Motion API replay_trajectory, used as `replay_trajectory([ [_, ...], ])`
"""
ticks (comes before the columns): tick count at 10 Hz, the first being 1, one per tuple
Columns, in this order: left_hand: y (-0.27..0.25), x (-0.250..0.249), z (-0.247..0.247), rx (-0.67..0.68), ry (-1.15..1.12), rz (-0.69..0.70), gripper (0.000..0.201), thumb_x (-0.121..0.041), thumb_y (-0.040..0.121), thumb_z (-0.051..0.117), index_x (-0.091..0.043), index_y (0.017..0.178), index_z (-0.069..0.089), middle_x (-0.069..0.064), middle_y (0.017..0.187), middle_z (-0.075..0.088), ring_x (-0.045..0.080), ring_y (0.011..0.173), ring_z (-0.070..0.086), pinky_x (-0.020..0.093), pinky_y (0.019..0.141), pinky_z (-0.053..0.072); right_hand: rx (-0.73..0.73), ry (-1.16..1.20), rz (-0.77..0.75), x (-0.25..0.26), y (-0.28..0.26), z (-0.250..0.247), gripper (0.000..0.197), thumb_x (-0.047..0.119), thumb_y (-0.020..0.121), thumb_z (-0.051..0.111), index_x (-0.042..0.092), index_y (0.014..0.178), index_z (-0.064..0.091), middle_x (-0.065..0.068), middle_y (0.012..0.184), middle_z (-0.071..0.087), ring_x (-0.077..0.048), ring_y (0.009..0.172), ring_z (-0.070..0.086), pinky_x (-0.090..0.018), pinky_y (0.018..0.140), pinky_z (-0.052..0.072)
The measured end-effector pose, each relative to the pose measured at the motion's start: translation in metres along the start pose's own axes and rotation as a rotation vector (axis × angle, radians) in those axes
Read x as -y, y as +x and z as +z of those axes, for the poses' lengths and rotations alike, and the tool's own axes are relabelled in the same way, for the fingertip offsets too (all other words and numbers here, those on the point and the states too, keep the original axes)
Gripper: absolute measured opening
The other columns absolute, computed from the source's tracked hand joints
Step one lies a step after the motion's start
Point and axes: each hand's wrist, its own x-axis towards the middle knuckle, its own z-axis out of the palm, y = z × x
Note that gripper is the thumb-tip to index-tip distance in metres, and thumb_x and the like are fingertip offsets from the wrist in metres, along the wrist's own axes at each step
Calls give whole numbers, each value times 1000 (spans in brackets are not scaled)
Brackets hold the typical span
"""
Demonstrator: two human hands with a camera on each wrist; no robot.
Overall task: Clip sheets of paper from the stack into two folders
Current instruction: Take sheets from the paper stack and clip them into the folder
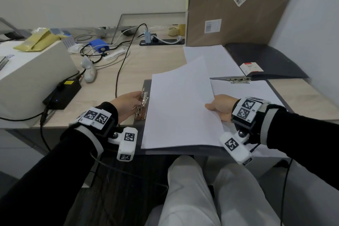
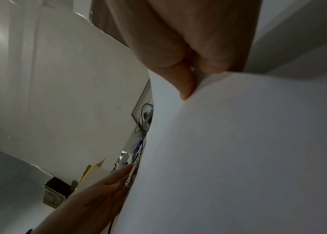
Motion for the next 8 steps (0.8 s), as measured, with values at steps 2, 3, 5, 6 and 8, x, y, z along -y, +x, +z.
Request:
replay_trajectory([
  [2,1,2,-1,4,4,4,56,16,90,24,-28,96,59,-7,102,65,1,83,65,16,76,43,40,-77,-1,2,-3,4,44,9,91,54,3,134,46,-19,135,52,-28,113,59,-41,99,49],
  [3,0,3,-2,-3,10,15,57,17,89,24,-28,96,58,-13,100,64,-8,70,67,10,67,49,50,-91,-28,-1,-2,7,44,10,90,54,2,133,47,-19,134,52,-23,100,59,-41,98,50],
  [5,-2,1,-2,46,32,9,56,17,90,27,-26,108,57,-14,106,62,1,97,58,16,85,42,4,-129,-39,6,-8,18,42,13,91,54,5,132,49,-16,134,53,-17,84,58,-26,82,55],
  [6,-3,1,-2,89,72,17,57,17,90,31,-24,124,54,-12,117,61,-1,102,61,14,87,47,-15,-268,-45,7,-11,20,42,13,92,55,6,133,48,-16,133,53,-13,88,59,-16,65,51],
  [8,2,5,-8,89,283,3,58,4,89,55,-20,141,44,-2,156,26,13,145,23,29,120,17,80,-1015,-43,40,-78,23,35,4,92,51,18,121,39,0,67,21,-28,117,51,-21,53,26],
])
